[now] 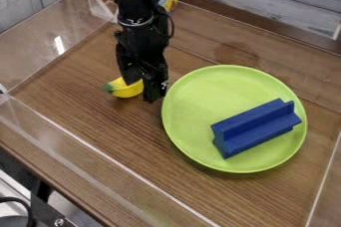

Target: Put the banana in the green plate

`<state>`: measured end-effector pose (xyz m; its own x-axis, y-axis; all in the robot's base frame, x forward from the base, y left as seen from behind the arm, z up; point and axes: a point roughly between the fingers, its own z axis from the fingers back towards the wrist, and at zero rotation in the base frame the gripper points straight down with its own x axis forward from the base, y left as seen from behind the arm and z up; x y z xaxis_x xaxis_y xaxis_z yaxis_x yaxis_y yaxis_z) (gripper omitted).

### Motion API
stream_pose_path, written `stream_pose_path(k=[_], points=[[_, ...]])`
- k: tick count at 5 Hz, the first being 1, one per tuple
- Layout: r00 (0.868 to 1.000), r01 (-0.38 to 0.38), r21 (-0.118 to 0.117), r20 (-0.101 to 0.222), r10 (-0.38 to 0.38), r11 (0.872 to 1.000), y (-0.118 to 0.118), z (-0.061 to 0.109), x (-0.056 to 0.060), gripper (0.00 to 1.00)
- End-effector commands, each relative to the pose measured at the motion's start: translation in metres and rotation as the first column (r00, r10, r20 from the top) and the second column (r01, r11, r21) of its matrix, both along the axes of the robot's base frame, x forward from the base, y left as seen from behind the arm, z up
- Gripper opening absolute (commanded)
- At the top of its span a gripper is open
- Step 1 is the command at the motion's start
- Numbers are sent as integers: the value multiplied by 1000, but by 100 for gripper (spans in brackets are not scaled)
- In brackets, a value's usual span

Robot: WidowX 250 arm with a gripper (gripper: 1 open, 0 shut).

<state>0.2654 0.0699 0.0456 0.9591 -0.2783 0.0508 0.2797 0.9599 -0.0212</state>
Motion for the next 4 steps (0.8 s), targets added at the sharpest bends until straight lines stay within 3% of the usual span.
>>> stream_pose_path(k=[1,2,3,4], points=[[999,-1,9,42,0,1000,6,6,5,100],[999,10,8,42,-10,1000,8,0,6,100],[999,18,7,43,-18,1000,10,-3,7,0],[999,23,8,43,-23,1000,10,-2,10,0]])
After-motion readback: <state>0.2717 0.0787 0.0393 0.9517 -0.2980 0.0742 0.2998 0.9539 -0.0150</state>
